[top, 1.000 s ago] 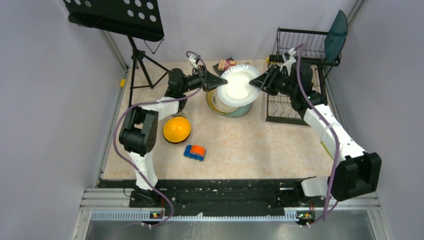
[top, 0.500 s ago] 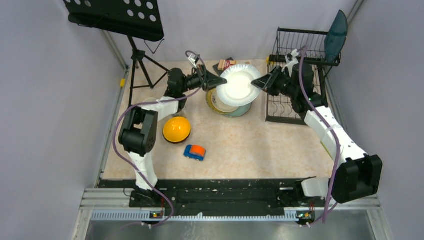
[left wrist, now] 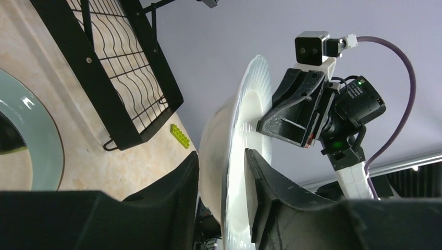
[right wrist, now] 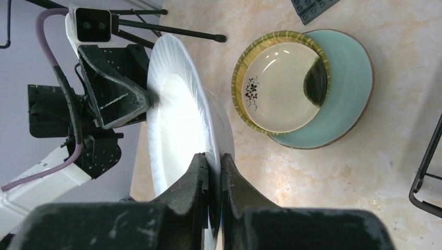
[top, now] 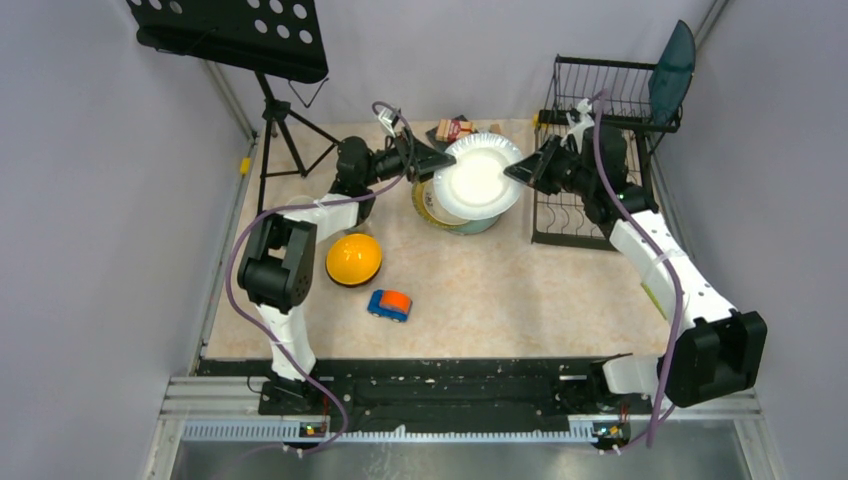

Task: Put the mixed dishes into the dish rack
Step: Insert the plate into the dish rack.

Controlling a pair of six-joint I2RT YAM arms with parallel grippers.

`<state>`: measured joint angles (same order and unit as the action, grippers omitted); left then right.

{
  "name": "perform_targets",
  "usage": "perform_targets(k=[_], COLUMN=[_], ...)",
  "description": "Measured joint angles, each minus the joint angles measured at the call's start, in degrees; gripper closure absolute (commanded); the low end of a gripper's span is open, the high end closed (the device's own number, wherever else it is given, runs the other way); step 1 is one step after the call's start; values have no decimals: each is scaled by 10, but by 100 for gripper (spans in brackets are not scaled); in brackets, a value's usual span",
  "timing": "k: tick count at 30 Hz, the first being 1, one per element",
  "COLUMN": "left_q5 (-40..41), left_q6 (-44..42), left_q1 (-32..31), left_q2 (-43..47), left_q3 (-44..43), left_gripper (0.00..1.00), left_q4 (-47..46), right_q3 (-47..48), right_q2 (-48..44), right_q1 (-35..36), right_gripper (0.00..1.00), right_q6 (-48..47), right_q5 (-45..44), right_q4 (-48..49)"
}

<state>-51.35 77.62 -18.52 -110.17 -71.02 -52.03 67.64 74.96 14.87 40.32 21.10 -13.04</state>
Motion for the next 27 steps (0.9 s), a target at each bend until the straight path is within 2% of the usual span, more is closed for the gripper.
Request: perform_targets(k=[3,7,11,17,22,27], left_q5=[0,0,13,66,106,127], left_q6=[-3,-19,-68,-198,-274,-315], left_q1=[-2,-4,-4,-5,-5,-5], left_q2=[0,2,17,89,144,158], left_q3=[0,0,0,0,0,0], left_gripper=[55,46,26,8,5,5], left_q4=[5,26,92,231,295,328], right_q3=[19,43,76,126,170,231], right_q2=[0,0,3,13,26,44], right_q1=[4,6,8,8,8,8], right_gripper=[100,100,100,100,100,100], right_q6=[-19,-43,-71,-113,-149,-189], right_q5=[-4,-22,-53,-89,-127,-179], right_q4=[-31,-64,-104,-144,-172,-195])
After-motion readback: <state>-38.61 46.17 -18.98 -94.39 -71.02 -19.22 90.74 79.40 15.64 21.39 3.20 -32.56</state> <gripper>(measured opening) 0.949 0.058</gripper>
